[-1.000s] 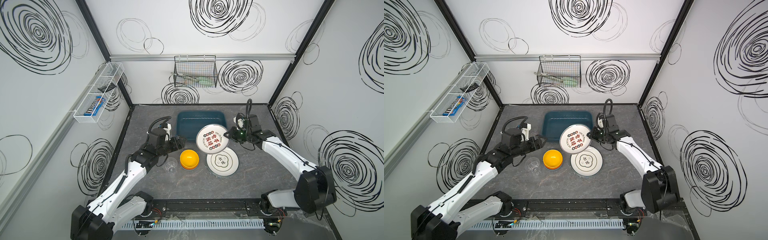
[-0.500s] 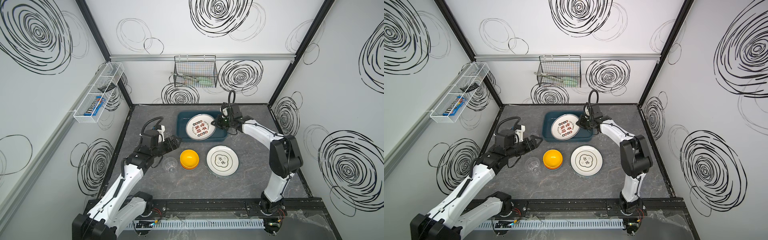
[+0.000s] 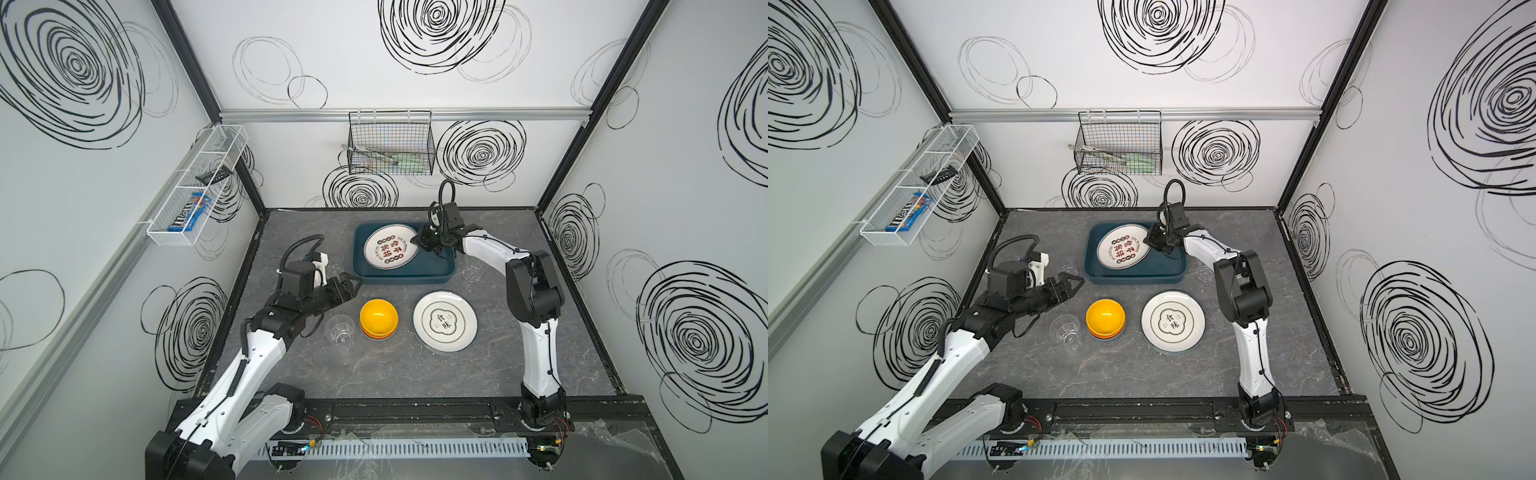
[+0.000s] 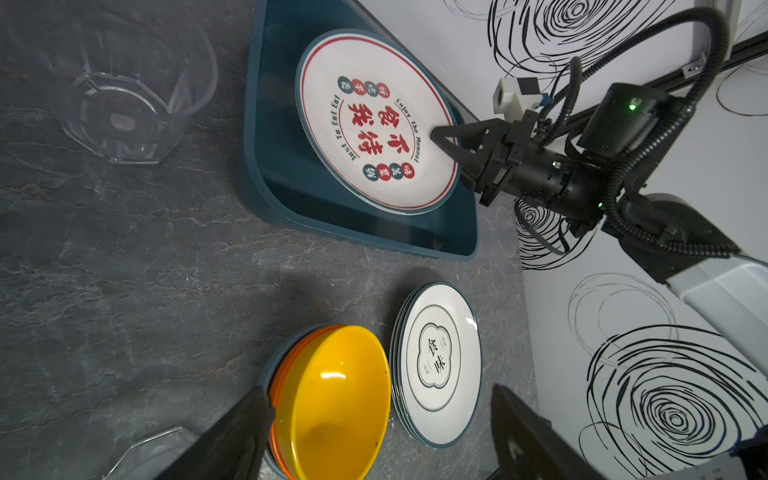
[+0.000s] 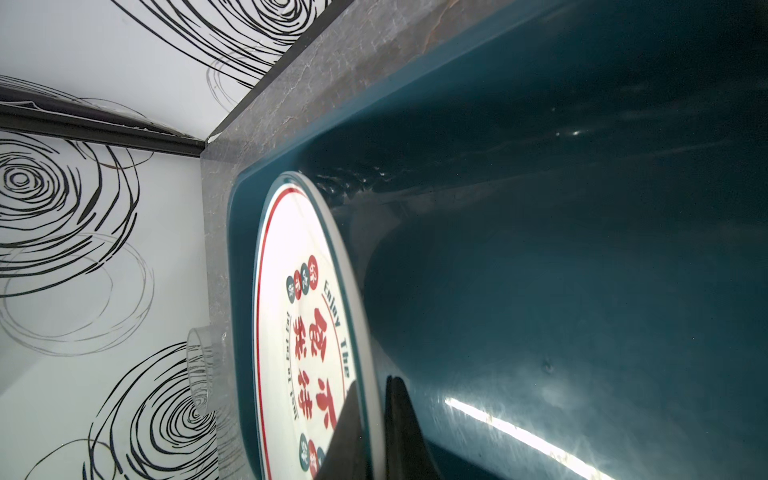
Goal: Place the mixed dishes into the plastic bin
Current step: 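Lower the red-printed plate into the teal bin and release it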
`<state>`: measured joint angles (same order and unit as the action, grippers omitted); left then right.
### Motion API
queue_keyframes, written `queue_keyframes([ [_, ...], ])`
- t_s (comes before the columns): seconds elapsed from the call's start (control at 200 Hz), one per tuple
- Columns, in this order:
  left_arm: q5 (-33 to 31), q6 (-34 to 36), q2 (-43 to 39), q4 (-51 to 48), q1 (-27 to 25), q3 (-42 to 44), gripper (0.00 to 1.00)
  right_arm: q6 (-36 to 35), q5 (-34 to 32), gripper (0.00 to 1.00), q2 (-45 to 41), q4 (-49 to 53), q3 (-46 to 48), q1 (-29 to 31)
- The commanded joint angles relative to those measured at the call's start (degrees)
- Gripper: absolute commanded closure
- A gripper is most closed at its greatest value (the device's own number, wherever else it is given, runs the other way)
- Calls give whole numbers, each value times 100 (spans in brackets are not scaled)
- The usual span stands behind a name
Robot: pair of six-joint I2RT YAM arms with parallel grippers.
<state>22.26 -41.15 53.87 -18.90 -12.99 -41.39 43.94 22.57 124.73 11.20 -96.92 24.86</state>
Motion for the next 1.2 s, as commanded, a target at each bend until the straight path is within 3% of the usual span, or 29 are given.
queue_keyframes([
  [0.0, 99, 72, -78, 40, 61, 73, 14, 168, 158, 100, 181, -267, -395, 80],
  [0.595, 104, 36, -94, 73, 97, 216, 14, 265, 248, 100, 826, -499, -512, 170],
  [0.951, 104, 19, -133, 75, 104, 270, 14, 271, 145, 68, 754, -503, -185, 132],
  [1.191, 69, 28, -184, 61, 108, 298, 14, 101, -46, 64, 453, -235, -11, -9],
])
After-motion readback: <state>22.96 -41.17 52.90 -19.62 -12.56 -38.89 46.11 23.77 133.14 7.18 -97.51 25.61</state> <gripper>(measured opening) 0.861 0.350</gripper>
